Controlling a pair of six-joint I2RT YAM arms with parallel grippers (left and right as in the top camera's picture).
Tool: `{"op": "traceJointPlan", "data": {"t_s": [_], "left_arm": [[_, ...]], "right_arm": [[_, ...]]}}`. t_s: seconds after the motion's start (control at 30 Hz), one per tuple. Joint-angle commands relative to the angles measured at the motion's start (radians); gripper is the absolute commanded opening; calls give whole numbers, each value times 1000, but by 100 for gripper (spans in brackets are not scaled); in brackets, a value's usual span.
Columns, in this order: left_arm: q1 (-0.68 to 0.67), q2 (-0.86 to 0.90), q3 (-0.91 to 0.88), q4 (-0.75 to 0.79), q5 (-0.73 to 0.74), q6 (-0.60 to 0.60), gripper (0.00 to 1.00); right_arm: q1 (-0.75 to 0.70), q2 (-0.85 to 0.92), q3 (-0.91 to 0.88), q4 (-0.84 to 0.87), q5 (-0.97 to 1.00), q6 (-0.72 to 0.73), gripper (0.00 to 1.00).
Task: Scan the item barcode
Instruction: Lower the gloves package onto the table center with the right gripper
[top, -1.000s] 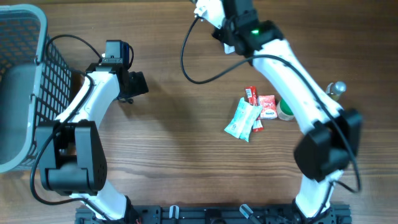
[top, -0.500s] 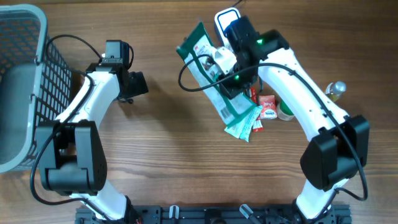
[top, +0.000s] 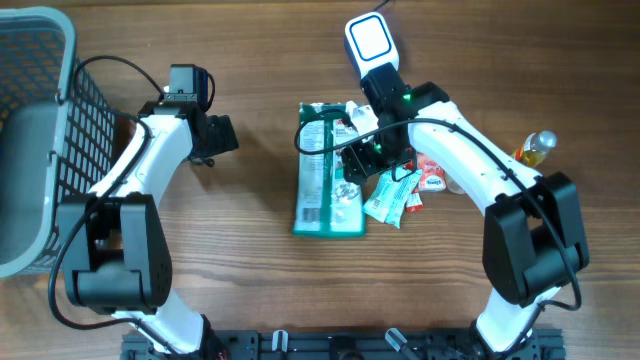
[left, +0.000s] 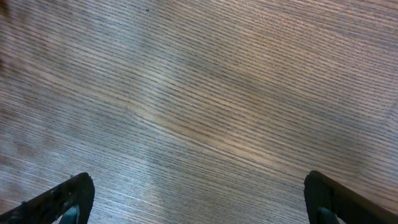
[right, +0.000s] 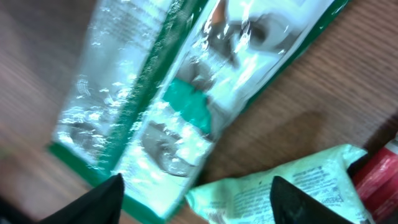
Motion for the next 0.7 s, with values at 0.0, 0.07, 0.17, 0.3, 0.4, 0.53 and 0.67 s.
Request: {"op": "traceJointPlan", "data": {"t_s": [0.0,0.07,0.17,0.3,0.4,0.53,0.67], "left_arm": [[6,-13,-7,3,-8,6,100],[6,-13,-7,3,-9,6,100],[6,-13,-7,3,-9,6,100],[6,-13,-7,3,-9,6,100],[6,-13,-7,3,-9,6,100],[6,-13,-7,3,-8,6,100],[6,-13,-7,3,-8,6,100]], "right_arm": [[-3,11,-19,30,90,77,78],[-2,11,-19,53,97,124,77],[-2,11,-19,98,59,202,70],[17,11,-20,152,-87,269,17],[39,11,-26,192,-105,309,4],[87,13,-36,252,-101,392,4],[141,14,-74,325,-37,515,4]]}}
